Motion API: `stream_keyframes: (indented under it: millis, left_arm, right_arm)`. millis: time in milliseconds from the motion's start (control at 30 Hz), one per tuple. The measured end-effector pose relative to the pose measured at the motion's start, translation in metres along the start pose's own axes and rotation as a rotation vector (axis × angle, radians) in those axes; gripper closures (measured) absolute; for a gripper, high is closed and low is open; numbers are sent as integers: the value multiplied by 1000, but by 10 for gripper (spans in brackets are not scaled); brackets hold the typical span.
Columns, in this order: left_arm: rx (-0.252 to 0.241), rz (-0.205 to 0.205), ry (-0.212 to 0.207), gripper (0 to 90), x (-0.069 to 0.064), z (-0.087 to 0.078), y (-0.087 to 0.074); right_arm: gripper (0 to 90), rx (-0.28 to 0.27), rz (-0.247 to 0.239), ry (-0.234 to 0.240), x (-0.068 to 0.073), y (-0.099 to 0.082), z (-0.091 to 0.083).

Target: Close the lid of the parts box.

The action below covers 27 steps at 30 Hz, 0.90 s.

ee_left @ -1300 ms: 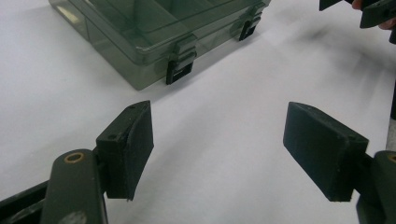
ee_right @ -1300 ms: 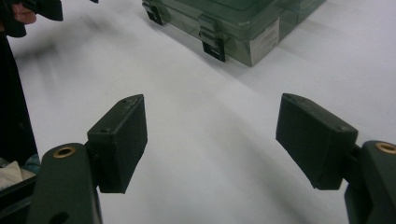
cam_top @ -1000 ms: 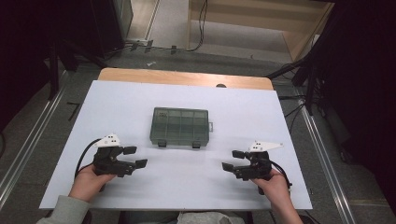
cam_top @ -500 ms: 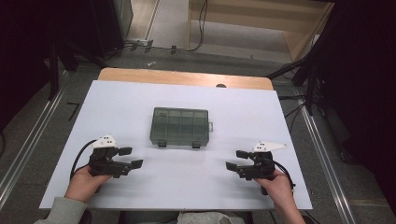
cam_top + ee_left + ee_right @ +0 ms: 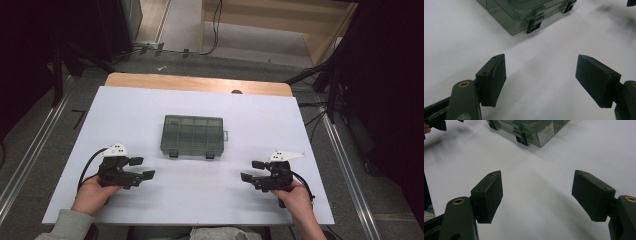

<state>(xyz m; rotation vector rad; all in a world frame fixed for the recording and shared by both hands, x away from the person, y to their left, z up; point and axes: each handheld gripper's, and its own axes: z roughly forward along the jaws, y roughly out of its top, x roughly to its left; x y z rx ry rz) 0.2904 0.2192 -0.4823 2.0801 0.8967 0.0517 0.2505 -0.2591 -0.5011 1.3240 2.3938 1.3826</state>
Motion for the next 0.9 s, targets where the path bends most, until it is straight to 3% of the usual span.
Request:
stream_keyframes:
  millis: [733,900]
  left_arm:
    - [9,6,-3,249,0,1,0]
    - [13,6,-5,249,0,1,-1]
  right_arm:
    - [232,12,-3,-2,1,0,1]
    - [232,57,-12,-11,1,-1,4]
